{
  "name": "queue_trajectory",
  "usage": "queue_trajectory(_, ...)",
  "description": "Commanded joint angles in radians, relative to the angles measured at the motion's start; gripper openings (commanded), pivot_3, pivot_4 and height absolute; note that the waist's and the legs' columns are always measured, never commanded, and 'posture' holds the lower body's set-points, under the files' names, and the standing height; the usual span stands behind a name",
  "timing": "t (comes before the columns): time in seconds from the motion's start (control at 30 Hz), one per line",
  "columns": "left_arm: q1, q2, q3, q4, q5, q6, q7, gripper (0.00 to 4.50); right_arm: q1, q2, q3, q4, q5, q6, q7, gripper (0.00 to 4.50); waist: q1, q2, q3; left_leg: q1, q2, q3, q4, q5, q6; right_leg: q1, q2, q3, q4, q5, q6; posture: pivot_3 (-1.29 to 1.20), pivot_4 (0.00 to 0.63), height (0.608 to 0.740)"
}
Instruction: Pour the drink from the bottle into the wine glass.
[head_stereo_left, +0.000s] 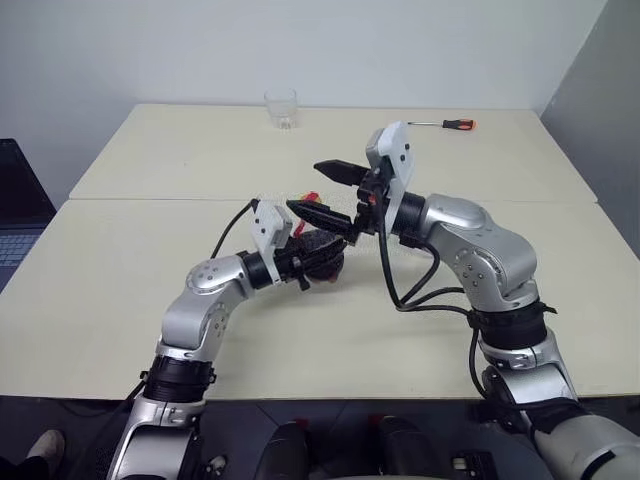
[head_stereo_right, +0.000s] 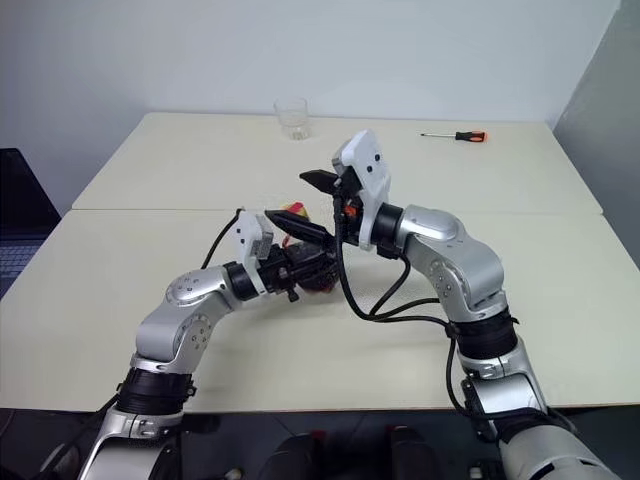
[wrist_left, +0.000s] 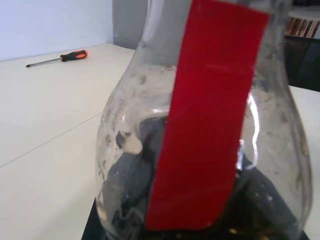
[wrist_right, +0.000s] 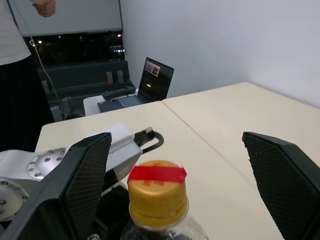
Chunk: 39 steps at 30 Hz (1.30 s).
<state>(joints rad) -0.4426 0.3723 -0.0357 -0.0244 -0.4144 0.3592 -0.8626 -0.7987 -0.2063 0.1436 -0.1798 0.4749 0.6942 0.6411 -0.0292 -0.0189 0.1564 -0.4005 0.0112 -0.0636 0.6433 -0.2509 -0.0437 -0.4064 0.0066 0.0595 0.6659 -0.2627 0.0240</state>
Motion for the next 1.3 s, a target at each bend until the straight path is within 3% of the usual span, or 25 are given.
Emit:
queue_trajectory(0.03, -0.034, -0.010, 0.009, -0.012, 0.003, -0.038, 0.009, 1.47, -0.019, 0.016, 0.007, -0.014, -0.018, -0.031, -0.018, 4.47, -0.001, 0.000, 0.000, 0.000, 0.000, 0.000, 0.000, 0.000, 0.000, 0.000, 0.000, 0.000, 0.000, 0.000, 0.000, 0.00, 0.150, 0.740)
queue_trajectory(0.57, -0.065, -0.032, 0.000, 0.016, 0.011, -0.046, 0.006, 1.47, -0.037, 0.067, 0.027, 0.028, -0.071, -0.061, -0.045, 4.47, -0.001, 0.000, 0.000, 0.000, 0.000, 0.000, 0.000, 0.000, 0.000, 0.000, 0.000, 0.000, 0.000, 0.000, 0.000, 0.00, 0.150, 0.740)
queue_trajectory(0.87, -0.072, -0.034, 0.001, 0.022, 0.014, -0.048, 0.000, 1.47, -0.035, 0.068, 0.024, 0.035, -0.068, -0.062, -0.045, 1.38, -0.001, 0.000, 0.000, 0.000, 0.000, 0.000, 0.000, 0.000, 0.000, 0.000, 0.000, 0.000, 0.000, 0.000, 0.000, 0.00, 0.150, 0.740)
queue_trajectory(1.13, -0.059, -0.031, 0.000, -0.001, 0.007, -0.039, -0.002, 1.47, -0.036, 0.061, 0.031, 0.034, -0.070, -0.070, -0.029, 1.27, -0.001, 0.000, 0.000, 0.000, 0.000, 0.000, 0.000, 0.000, 0.000, 0.000, 0.000, 0.000, 0.000, 0.000, 0.000, 0.00, 0.150, 0.740)
queue_trajectory(1.3, -0.038, -0.013, -0.003, -0.068, -0.036, 0.010, -0.035, 1.47, -0.020, 0.027, 0.046, 0.030, -0.052, -0.096, 0.060, 1.27, -0.001, 0.000, 0.000, 0.000, 0.000, 0.000, 0.000, 0.000, 0.000, 0.000, 0.000, 0.000, 0.000, 0.000, 0.000, 0.00, 0.150, 0.740)
